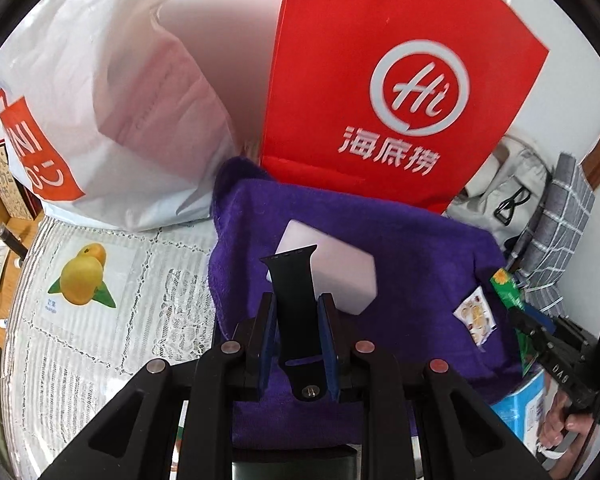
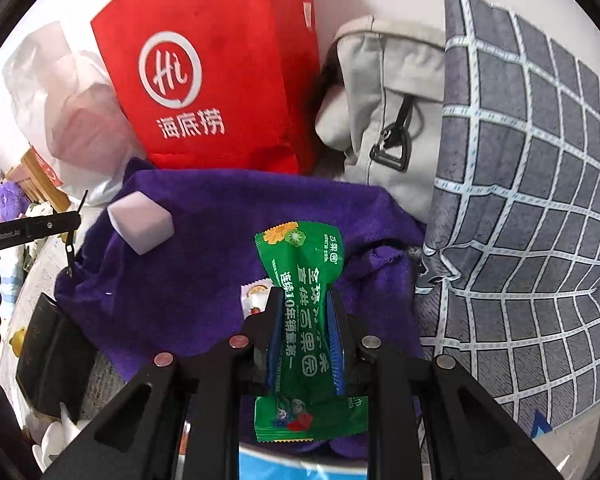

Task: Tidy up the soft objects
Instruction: 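Lower the strap onto the purple towel while the right tool releases the green packet there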

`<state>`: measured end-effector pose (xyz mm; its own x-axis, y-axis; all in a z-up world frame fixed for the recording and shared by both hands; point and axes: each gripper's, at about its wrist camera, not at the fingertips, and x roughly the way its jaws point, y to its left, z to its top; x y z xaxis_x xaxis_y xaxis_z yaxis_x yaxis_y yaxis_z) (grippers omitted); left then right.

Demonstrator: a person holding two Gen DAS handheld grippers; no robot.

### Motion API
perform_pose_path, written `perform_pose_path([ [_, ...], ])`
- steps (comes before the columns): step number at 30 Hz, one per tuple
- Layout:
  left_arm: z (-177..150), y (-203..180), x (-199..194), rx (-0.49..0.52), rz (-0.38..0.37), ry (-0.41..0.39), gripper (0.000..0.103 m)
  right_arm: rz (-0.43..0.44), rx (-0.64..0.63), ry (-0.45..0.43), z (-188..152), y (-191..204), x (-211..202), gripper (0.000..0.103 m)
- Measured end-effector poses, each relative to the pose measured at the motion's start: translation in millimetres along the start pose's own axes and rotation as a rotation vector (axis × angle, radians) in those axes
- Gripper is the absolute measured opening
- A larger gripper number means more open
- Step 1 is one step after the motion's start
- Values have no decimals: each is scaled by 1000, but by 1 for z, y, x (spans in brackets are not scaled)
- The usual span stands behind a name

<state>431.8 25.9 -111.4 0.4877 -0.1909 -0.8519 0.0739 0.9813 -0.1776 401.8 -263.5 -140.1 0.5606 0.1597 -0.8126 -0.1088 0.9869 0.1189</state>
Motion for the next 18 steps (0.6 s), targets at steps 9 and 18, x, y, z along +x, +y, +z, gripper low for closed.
perform_pose_path([
  [9, -5, 5, 20, -15, 14, 58, 21, 15, 52, 23, 3, -13, 8, 27],
  [18, -9, -1, 27, -10, -11, 97, 29, -16, 12, 7, -1, -6, -1, 63],
])
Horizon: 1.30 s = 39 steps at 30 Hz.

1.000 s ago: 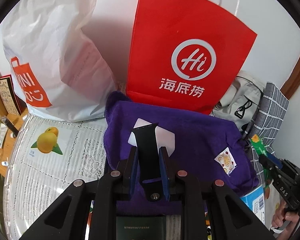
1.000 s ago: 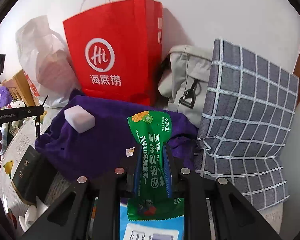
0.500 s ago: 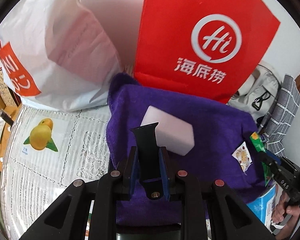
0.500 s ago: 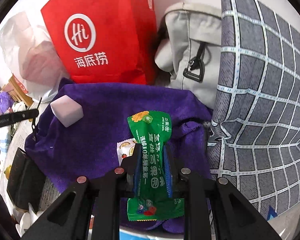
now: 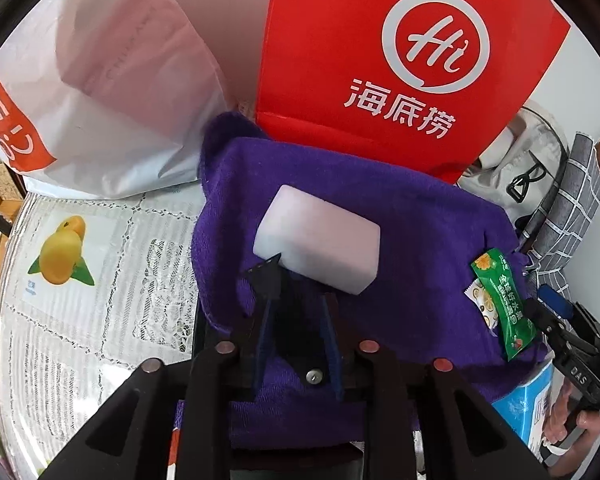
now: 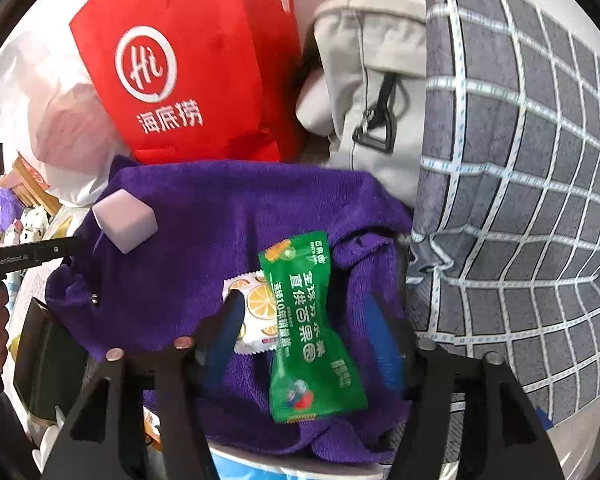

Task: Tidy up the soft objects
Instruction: 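Lower the strap onto the purple towel while the right tool releases the green packet there, then grasp the white glove and mint mesh cloth with the right tool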

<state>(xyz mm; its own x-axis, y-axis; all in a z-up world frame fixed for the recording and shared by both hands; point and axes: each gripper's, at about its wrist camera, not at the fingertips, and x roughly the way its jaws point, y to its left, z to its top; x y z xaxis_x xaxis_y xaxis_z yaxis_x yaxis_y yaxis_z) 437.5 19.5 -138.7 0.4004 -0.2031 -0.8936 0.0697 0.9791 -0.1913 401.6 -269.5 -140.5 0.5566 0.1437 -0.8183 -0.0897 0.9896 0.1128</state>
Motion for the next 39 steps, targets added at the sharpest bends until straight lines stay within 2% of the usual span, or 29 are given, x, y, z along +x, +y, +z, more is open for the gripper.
perform_pose_path([
  [5, -5, -4, -18, 6, 8, -25, 37, 9, -2, -11, -2, 8, -17, 67],
  [8, -16, -7, -37, 30, 13, -54, 46, 12, -10, -24, -8, 16, -33, 67],
  [10, -27, -8, -49, 48, 28, -63, 46, 8, -22, -28, -15, 23, -49, 67],
  [17, -71, 4, -91, 42, 7, -78, 47, 100, -63, -47, -66, 70, -97, 67],
  [22, -108, 10, -110, 44, 12, -73, 49, 137, -81, -42, -116, 99, -120, 67],
  [30, -158, 19, -127, 51, 15, -73, 54, 156, -100, -18, -175, 125, -128, 67],
  [32, -170, 24, -129, 47, 19, -65, 54, 170, -125, -10, -184, 134, -124, 68],
  [36, -189, 30, -129, 54, 39, -47, 54, 158, -186, -14, -194, 154, -111, 78],
  [39, -202, 35, -127, 66, 59, -29, 54, 148, -207, -8, -199, 166, -99, 79],
])
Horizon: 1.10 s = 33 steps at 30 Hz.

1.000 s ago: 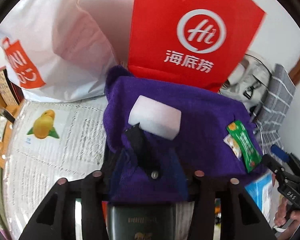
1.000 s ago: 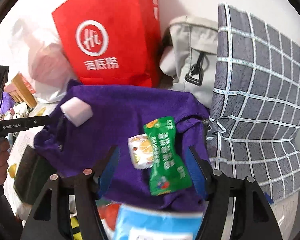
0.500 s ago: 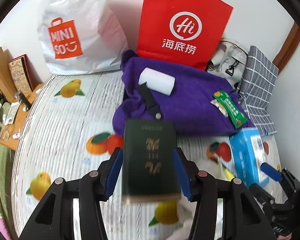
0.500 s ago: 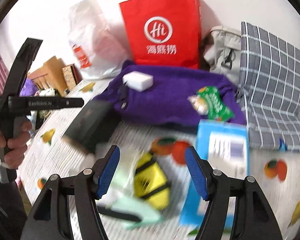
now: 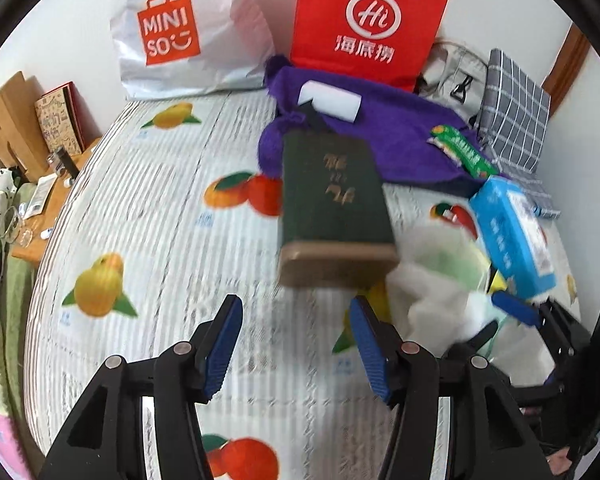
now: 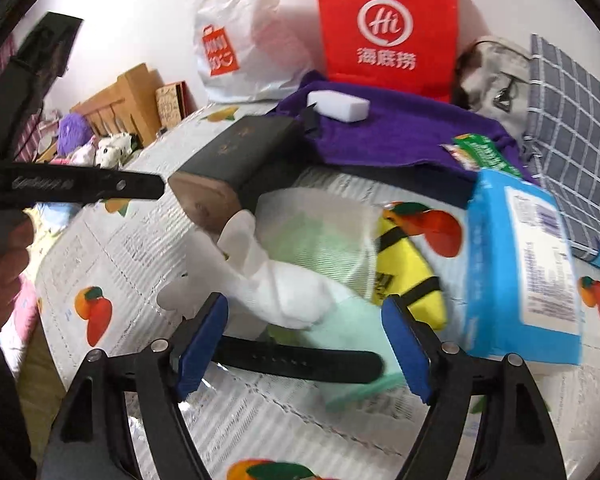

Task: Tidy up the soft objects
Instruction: 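Grasp the white glove and mint mesh cloth with the right tool, then grasp the second black watch strap with the left tool while the right tool lifts the glove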

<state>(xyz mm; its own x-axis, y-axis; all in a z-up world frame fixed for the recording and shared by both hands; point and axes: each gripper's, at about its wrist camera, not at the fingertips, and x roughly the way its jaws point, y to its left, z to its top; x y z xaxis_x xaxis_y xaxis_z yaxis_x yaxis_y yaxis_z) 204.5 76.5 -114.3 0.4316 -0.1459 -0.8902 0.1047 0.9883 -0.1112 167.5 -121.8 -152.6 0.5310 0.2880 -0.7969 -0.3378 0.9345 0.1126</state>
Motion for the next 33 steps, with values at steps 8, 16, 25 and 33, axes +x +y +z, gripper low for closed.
perform_pose_path([
  [8, -17, 5, 2, -15, 0, 22, 54, -38, -43, 30, -8, 8, -2, 10],
  [16, -39, -12, 6, 17, -30, 47, 54, -25, 63, -107, -12, -8, -50, 10],
  [25, -66, -56, 24, 73, -97, 129, 54, -51, 158, -181, -34, -36, -92, 10],
  [33, -95, -79, 21, 44, -149, 179, 57, -82, 217, -190, -70, -66, -114, 10],
])
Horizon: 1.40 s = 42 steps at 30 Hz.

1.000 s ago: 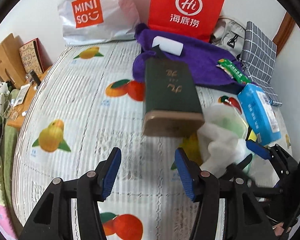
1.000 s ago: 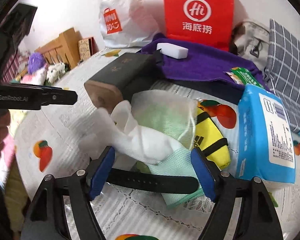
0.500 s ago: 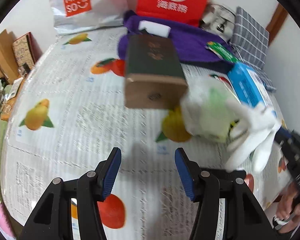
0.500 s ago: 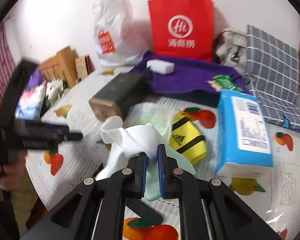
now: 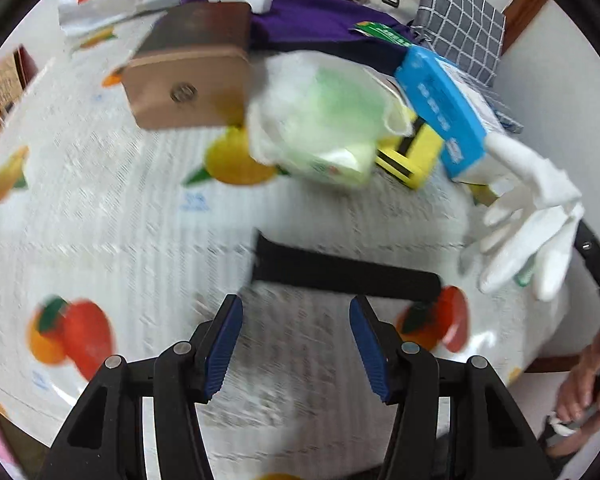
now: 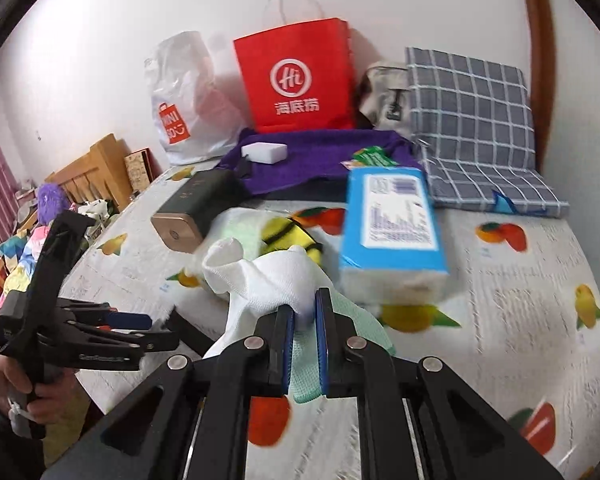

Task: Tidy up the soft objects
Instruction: 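Grasp the second black watch strap with the left tool while the right tool lifts the glove, then carry the strap and the glove with cloth in both tools toward the purple towel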

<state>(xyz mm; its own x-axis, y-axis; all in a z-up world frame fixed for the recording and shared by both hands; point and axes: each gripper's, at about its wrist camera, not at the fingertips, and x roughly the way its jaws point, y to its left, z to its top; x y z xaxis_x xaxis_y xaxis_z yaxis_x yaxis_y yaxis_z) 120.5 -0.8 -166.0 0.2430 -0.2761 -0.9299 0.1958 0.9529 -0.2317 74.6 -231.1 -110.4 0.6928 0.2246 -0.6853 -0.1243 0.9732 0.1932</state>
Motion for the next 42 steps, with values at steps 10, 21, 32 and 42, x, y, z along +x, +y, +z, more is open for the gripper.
perform_pose_path([
  [10, 22, -28, 18, -91, -2, -100, 76, -1, 105, -3, -19, -48, -9, 10],
  [21, 25, -65, 37, -12, 278, -128, 92, -3, 150, 2, -32, -68, -9, 10],
  [32, -1, -5, 11, -64, 289, -52, 93, 25, 141, 11, -39, -68, -7, 11],
  [42, 12, -41, 16, 95, 222, -156, 21, 6, 134, 64, -47, -64, 7, 11],
])
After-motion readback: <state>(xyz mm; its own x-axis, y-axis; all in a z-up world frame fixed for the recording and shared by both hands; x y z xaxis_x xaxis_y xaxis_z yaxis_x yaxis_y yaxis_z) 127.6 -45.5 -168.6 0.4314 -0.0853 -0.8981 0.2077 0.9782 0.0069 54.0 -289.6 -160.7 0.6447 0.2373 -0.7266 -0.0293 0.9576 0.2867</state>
